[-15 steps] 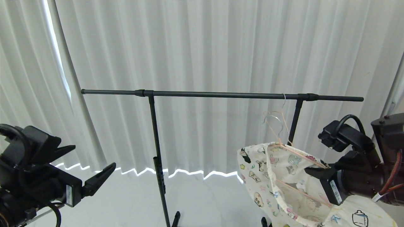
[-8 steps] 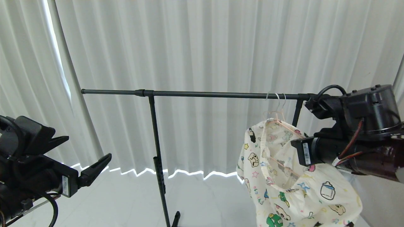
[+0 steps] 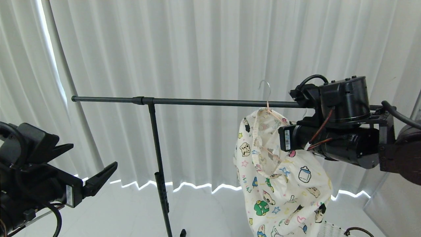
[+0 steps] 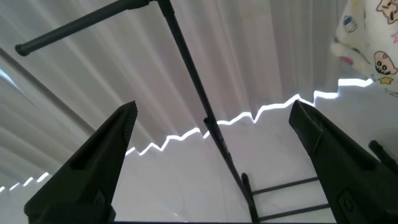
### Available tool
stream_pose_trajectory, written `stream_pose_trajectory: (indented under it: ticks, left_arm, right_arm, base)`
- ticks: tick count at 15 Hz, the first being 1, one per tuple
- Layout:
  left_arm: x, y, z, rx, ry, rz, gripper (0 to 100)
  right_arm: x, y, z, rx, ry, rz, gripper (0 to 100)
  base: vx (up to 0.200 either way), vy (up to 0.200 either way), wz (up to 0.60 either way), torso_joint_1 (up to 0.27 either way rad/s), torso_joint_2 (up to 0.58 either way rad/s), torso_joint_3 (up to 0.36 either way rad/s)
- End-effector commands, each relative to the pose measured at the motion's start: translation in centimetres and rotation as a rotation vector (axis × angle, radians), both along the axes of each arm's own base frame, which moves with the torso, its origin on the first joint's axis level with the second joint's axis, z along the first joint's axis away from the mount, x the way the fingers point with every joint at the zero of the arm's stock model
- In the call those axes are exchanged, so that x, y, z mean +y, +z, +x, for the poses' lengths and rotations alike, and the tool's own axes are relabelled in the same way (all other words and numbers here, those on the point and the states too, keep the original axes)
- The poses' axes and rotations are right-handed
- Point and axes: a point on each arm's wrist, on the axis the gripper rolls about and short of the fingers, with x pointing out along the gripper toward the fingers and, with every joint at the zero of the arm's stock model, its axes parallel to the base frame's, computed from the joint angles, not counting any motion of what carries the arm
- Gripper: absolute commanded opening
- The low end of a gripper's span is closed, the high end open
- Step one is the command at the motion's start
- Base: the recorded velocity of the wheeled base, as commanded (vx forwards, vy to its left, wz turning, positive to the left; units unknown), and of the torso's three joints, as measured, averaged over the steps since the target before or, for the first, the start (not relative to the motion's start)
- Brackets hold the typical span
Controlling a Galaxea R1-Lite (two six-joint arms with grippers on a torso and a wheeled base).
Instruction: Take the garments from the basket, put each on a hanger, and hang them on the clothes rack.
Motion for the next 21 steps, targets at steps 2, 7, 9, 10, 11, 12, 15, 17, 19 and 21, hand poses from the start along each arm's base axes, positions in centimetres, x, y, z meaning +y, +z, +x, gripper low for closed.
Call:
stream_pose_trajectory:
  ticks: [2,7,9,10,11,12,15,17,19,21]
  left_arm:
    - [0.0,0.0,0.1,0.001,-0.004,0.002,100]
    - [-0.1,-0.1,0.2,0.009,-0.009,0.009,100]
    - [-0.2,-0.2,0.2,0.009,-0.014,0.007,100]
    - [-0.3,-0.1,0.1,0.006,-0.024,0.007,100]
    - [-0.6,-0.1,0.1,0.006,-0.039,0.007,100]
    - [-0.7,-0.1,0.1,0.007,-0.051,0.007,100]
    - [-1.1,-0.1,0.1,0.007,-0.073,0.007,100]
    - [-1.1,-0.1,0.1,0.010,-0.073,0.008,100]
    - [-1.1,-0.1,0.2,0.012,-0.073,0.008,100]
    - [-1.1,-0.2,0.2,0.013,-0.073,0.009,100]
  right_arm:
    - [0.8,-0.6,0.2,0.012,0.016,-0.011,0]
    - [2.2,-1.8,0.5,0.038,0.040,-0.034,0]
    - [2.3,-1.9,0.6,0.028,0.040,-0.025,0]
    - [2.3,-2.0,0.7,0.025,0.036,-0.021,0]
    - [2.4,-2.0,0.7,0.025,0.037,-0.023,0]
    - [2.3,-2.1,0.7,0.027,0.036,-0.023,0]
    - [2.3,-2.2,0.7,0.031,0.036,-0.029,0]
    - [2.4,-2.5,0.8,0.037,0.034,-0.035,0]
    - [2.2,-3.2,1.7,0.054,0.011,-0.048,0]
    - [2.2,-3.8,1.6,0.065,-0.001,-0.071,0]
  base:
    - [0.200,0.000,0.00,0.000,0.00,0.000]
    - [0.200,0.000,0.00,0.002,0.00,-0.001]
    - [0.200,0.000,0.00,0.005,0.00,0.002]
    - [0.000,0.000,0.00,0.000,0.00,0.000]
    - [0.000,0.000,0.00,0.000,0.00,0.000]
    - [0.000,0.000,0.00,0.000,0.00,0.000]
    - [0.000,0.000,0.00,0.000,0.00,0.000]
    - [0.000,0.000,0.00,0.000,0.00,0.000]
    - [0.000,0.000,0.00,0.000,0.00,0.000]
    - [0.000,0.000,0.00,0.000,0.00,0.000]
